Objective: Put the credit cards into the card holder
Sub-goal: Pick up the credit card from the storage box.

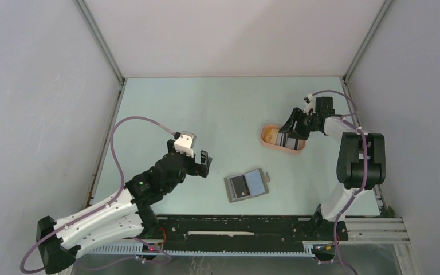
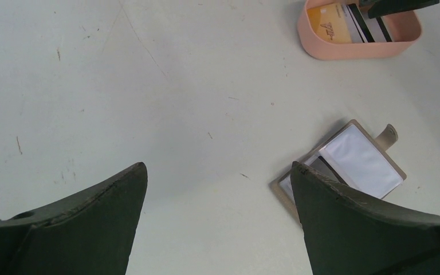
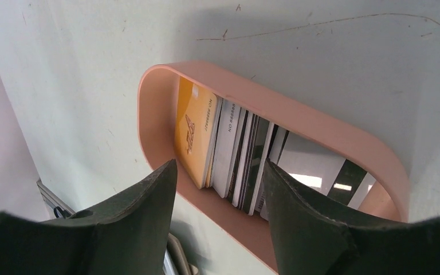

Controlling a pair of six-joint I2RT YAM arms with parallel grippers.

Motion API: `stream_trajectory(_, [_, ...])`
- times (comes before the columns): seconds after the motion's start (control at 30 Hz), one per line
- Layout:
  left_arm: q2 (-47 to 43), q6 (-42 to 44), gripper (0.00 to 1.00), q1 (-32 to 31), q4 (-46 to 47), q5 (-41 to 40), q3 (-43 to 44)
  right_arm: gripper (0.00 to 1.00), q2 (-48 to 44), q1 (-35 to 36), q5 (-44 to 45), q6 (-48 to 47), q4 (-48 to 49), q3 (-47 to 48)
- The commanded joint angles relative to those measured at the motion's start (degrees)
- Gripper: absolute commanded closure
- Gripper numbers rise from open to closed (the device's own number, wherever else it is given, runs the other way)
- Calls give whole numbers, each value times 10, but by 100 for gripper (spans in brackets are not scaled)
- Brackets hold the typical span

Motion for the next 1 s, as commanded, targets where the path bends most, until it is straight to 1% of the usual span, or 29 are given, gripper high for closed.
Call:
stream_trajectory(0.0, [-5, 0, 0, 7, 39, -5, -17, 35, 9, -3, 2, 6, 2, 24])
stream_trajectory(0.23, [-6, -13, 0, 8, 52, 5, -29, 35, 33, -5, 3, 7, -6, 32])
stream_trajectory(0.43, [2, -17, 0, 8, 55, 10, -29, 34, 56, -5, -27, 12, -10, 41])
stream_trajectory(0.63, [3, -22, 0, 8, 59, 14, -32, 44, 64, -5, -75, 16, -6, 46])
stream_trajectory(0.8, [4, -25, 0, 9, 62, 19, -33, 45, 66, -5, -115, 26, 2, 46])
stream_trajectory(0.97, [8, -28, 0, 8, 65, 23, -32, 45, 85, -4, -131, 36, 9, 49])
